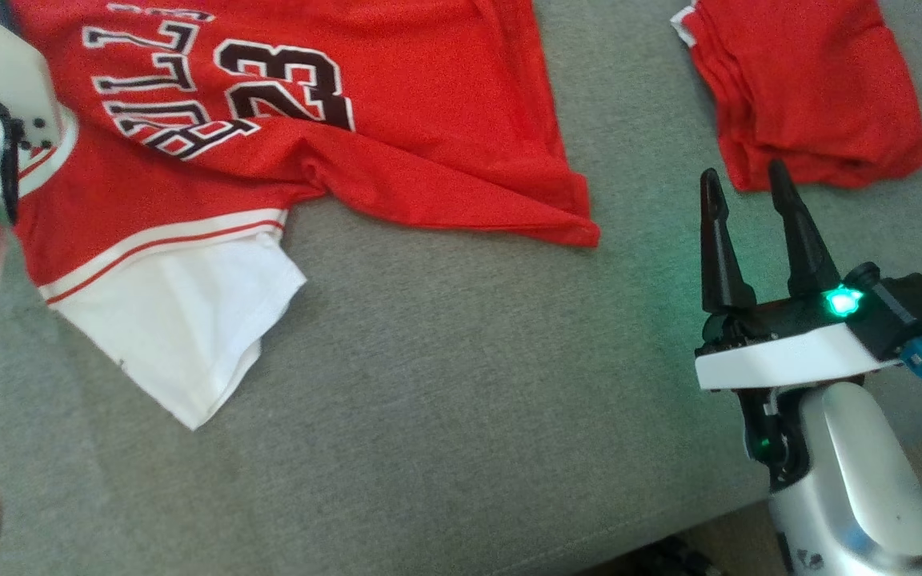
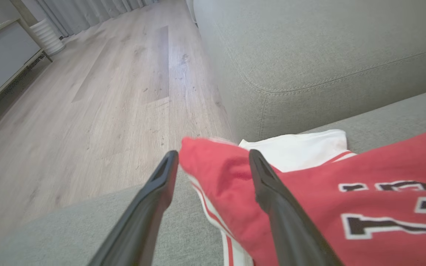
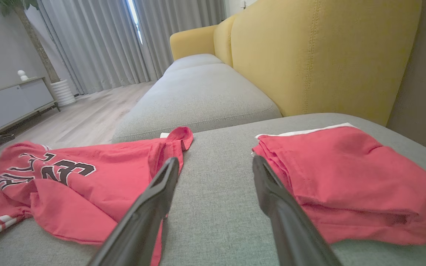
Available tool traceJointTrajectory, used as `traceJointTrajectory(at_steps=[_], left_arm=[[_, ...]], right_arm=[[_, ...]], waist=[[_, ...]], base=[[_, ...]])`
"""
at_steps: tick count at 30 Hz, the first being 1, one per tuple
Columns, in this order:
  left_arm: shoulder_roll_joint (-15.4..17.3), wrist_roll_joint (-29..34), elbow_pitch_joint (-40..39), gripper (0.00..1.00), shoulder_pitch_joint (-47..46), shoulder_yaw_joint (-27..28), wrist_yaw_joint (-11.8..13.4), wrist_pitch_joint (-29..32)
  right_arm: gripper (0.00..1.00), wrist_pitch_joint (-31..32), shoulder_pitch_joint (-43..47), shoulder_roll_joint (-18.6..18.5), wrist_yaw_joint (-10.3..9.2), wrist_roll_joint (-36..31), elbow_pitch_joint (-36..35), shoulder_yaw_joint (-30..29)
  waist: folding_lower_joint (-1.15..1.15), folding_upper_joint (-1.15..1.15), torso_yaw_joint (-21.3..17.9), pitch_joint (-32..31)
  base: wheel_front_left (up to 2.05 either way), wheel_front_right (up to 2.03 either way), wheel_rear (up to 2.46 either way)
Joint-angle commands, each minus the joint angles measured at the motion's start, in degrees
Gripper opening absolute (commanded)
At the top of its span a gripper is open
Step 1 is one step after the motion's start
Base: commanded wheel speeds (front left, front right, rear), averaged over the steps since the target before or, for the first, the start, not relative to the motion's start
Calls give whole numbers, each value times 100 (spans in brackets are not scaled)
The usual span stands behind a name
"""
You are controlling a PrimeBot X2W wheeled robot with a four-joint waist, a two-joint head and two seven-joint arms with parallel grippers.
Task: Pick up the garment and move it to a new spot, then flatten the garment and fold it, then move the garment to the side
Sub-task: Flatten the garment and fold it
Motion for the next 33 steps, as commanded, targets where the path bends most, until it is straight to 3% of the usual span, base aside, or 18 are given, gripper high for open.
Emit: traceJointTrajectory(at_steps=[1, 11, 17, 25, 33], left_arm=[[149, 18, -73, 100, -280, 111, -46, -152], [-218, -30, -96, 100, 52, 48, -397, -1153], [-507, -56, -486, 100, 602, 55, -450, -1581], [-599, 143, -2091, 100, 1924, 303, 16, -1635], [-641, 385, -3739, 100, 3845, 441, 610, -1637]], right_arm=[[100, 7, -104, -26, -4, -64, -218, 88], [100, 22, -54, -26, -4, -278, -200, -216], [100, 61, 164, -26, -4, -442, -134, -488], [100, 69, 601, -26, -4, -561, -106, -698], [100, 90, 1067, -26, -4, -621, -58, -758]], waist=[[-1, 0, 110, -67], [-1, 0, 756, -602], [-1, 0, 1338, -1101], [-1, 0, 1990, -1715], [-1, 0, 2305, -2108]], base=[[0, 0, 0], [0, 0, 0], [0, 0, 0], [0, 0, 0], [0, 0, 0]])
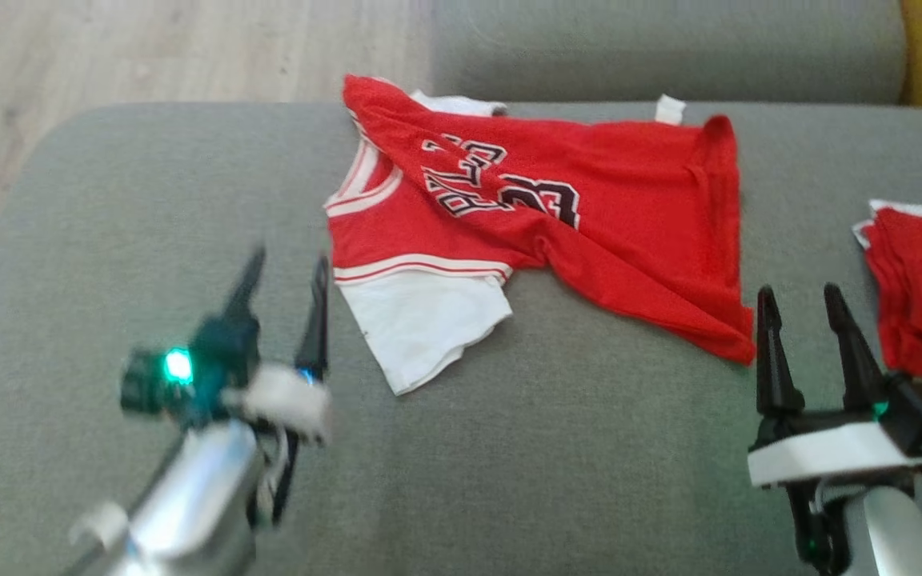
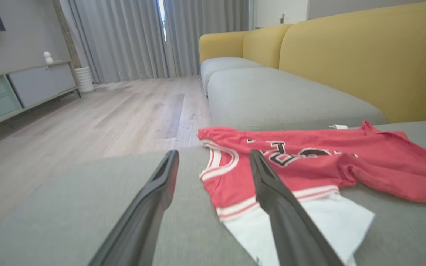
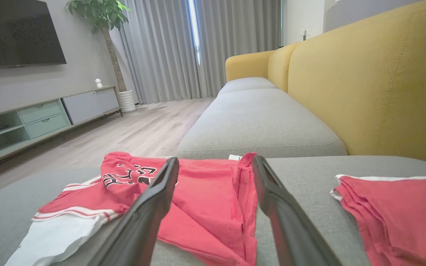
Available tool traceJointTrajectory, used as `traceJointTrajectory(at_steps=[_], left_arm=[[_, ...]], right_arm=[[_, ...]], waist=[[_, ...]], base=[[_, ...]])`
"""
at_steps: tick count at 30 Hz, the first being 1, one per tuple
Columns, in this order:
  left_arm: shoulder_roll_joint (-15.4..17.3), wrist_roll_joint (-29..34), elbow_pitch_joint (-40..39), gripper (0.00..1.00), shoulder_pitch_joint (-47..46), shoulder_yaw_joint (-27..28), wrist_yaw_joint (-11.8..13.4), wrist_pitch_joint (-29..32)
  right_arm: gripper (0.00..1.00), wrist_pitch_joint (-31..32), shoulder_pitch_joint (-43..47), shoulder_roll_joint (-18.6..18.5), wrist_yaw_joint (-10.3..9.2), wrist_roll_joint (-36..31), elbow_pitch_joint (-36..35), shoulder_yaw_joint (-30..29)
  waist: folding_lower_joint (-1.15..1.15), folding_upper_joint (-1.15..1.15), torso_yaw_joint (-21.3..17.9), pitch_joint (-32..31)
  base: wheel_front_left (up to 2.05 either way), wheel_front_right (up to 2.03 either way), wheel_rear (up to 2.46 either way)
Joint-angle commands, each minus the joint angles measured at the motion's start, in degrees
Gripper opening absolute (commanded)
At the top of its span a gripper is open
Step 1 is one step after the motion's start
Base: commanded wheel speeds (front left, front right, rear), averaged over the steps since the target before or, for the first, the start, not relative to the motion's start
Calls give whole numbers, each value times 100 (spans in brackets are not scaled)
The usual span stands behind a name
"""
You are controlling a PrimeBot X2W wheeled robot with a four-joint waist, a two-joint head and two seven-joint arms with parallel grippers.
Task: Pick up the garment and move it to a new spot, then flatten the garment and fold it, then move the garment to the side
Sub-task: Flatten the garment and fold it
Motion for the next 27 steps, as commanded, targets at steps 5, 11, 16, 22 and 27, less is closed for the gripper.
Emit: traceJointTrajectory(at_steps=[5, 11, 16, 22, 27], left_arm=[[74, -37, -639, 100, 675, 299, 290, -53], [46, -83, -795, 100, 912, 377, 370, -38], [-45, -251, -651, 100, 797, 317, 256, 336], [-151, -425, -271, 100, 658, 131, 150, 1109], [-200, -483, 20, 100, 590, -71, 170, 1805]], right_arm=[[100, 50, 61, -27, -4, -15, -156, 147], [100, 75, 6, -27, -4, 22, -197, 250], [100, 82, -45, -27, -4, 43, -232, 315], [100, 63, -128, -27, -4, 86, -257, 368], [100, 4, -213, -27, -4, 155, -201, 362]], waist=[[2, 0, 156, -175], [2, 0, 3, -121], [2, 0, -190, 26], [2, 0, -428, 216], [2, 0, -628, 350]], base=[[0, 0, 0], [0, 0, 0], [0, 0, 0], [0, 0, 0], [0, 0, 0]])
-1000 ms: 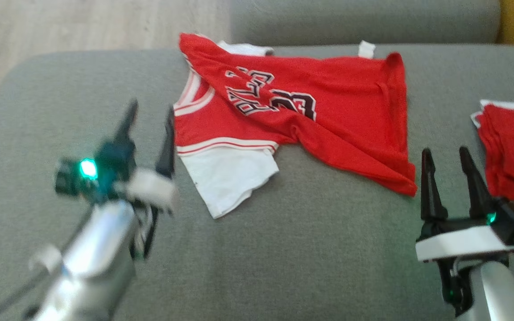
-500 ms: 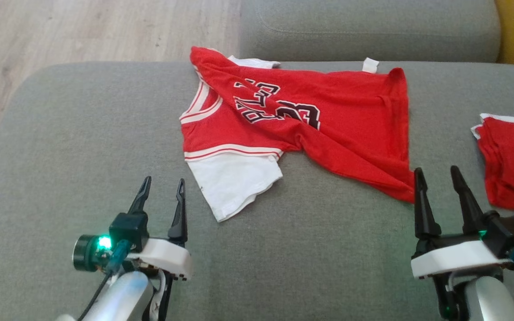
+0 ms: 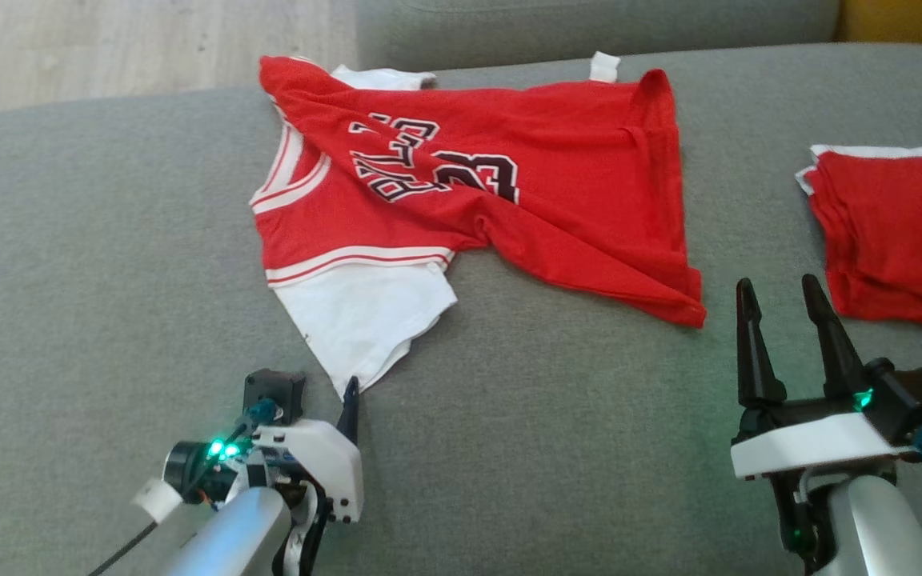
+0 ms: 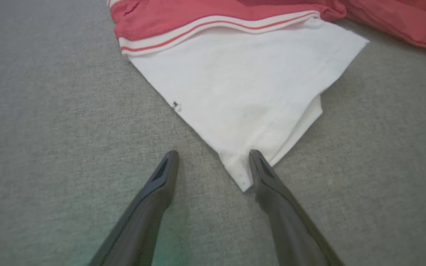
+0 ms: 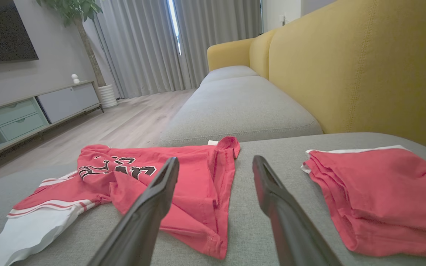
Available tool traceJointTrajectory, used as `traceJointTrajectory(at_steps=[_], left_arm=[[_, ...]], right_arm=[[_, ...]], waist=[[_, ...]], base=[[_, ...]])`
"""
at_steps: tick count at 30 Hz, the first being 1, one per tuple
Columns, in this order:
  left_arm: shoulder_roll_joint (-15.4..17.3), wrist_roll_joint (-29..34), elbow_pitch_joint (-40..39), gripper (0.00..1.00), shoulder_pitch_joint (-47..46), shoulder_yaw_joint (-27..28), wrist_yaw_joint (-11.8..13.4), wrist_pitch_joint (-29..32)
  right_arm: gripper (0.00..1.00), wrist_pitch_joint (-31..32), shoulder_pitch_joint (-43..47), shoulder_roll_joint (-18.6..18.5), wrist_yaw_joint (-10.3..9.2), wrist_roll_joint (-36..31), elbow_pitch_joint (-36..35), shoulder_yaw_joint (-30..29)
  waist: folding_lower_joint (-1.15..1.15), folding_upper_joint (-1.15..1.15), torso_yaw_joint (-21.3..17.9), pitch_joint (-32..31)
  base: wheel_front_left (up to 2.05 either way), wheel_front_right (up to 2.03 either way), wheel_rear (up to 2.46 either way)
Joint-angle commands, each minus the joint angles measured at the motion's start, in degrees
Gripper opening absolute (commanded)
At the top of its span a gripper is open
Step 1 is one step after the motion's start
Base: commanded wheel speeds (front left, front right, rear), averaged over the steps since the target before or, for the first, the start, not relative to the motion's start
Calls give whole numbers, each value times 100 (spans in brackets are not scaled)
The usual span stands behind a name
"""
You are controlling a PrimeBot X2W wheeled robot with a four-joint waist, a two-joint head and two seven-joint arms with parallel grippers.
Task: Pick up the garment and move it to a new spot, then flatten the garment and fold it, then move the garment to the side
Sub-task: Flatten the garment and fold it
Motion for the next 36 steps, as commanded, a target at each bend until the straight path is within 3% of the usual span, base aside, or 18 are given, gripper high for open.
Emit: traceJointTrajectory(at_steps=[1, 10, 12, 19, 28, 36], left_arm=[[66, -33, -106, 100, -270, 156, 21, 39], [125, -165, -159, 100, -312, 72, -103, 424], [117, -212, -195, 0, -320, 58, -185, 459], [104, -286, -472, 0, -322, 263, -251, -114], [197, -235, -790, 0, -324, 913, 212, -1408], [302, -178, -1155, 0, -235, 1426, 505, -1840]], right_arm=[[100, -89, -209, -28, -4, 38, -159, 121], [100, -178, -317, -28, -4, 93, -9, 121], [100, -185, -346, -28, -4, 87, 24, 140], [100, -151, -375, -28, -4, 63, 237, 88], [100, 115, -337, -28, -4, -6, 507, -51], [100, 274, -318, -28, -4, 15, 603, -84]], waist=[[-1, 0, -75, 61], [-1, 0, -247, 180], [-1, 0, -271, 201], [-1, 0, -296, 171], [-1, 0, -167, 73], [-1, 0, -67, 38]], base=[[0, 0, 0], [0, 0, 0], [0, 0, 0], [0, 0, 0], [0, 0, 0], [0, 0, 0]])
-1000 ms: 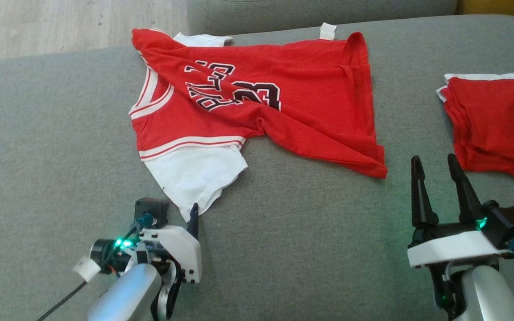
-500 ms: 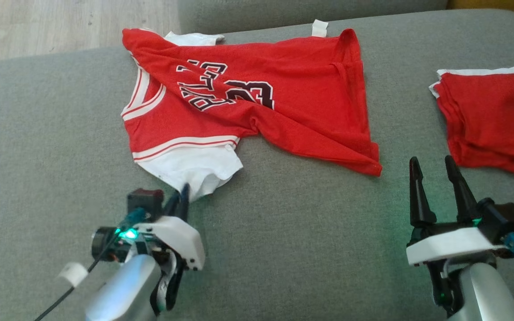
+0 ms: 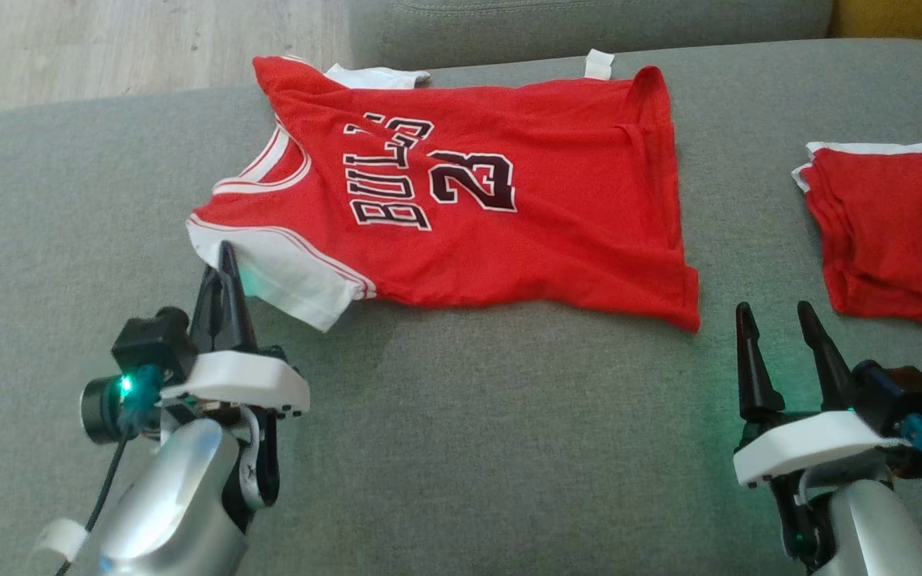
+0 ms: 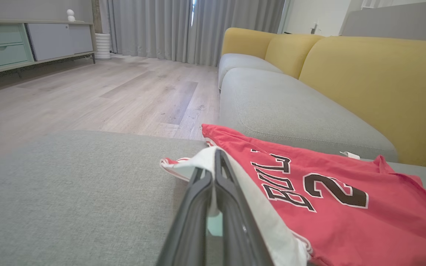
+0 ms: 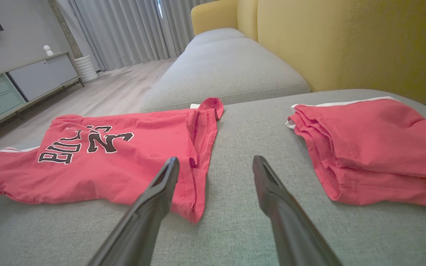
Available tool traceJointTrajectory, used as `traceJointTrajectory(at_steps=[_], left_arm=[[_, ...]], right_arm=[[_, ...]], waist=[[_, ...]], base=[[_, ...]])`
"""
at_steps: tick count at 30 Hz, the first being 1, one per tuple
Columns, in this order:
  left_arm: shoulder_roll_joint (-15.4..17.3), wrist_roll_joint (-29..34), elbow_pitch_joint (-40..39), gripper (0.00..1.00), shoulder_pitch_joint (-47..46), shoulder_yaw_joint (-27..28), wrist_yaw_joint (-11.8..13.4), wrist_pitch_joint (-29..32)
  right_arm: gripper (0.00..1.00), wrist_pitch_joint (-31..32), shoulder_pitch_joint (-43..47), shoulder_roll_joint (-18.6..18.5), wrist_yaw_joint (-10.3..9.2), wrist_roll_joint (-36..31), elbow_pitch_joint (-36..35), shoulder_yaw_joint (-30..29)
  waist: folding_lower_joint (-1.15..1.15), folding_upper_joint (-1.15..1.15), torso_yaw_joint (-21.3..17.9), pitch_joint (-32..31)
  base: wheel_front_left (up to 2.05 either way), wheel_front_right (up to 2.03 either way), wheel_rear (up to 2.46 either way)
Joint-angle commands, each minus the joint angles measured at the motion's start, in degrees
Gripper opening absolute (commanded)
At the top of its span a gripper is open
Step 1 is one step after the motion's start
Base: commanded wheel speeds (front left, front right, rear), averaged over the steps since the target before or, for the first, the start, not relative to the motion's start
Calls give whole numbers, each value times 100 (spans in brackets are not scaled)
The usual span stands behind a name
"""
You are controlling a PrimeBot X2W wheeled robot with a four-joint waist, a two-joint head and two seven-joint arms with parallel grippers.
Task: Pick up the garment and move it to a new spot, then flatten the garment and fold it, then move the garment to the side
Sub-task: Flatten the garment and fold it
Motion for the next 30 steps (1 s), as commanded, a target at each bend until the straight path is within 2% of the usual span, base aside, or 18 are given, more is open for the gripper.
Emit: traceJointTrajectory(at_steps=[1, 9, 14, 25, 30], left_arm=[[178, 74, -209, 0, -63, 267, 35, -72], [130, 215, -405, 0, 90, 420, 59, -120], [84, 333, -458, 0, 119, 436, 17, -127], [-106, 497, -340, 0, 9, 242, -147, -130], [-154, 536, -294, 0, -18, 242, -188, -130]], right_arm=[[100, 23, -125, -28, -4, 4, -136, 94], [100, 408, -94, -28, -4, 350, 112, 46], [100, 603, -290, -28, -4, 1042, 468, 226], [100, 691, -1209, -28, -4, 2291, 1954, 632], [100, 631, -1479, -28, -4, 2615, 2549, 920]], waist=[[0, 0, 16, -9], [0, 0, 82, -56], [0, 0, 120, 6], [0, 0, 348, 185], [0, 0, 430, 173]], base=[[0, 0, 0], [0, 0, 0], [0, 0, 0], [0, 0, 0], [0, 0, 0]])
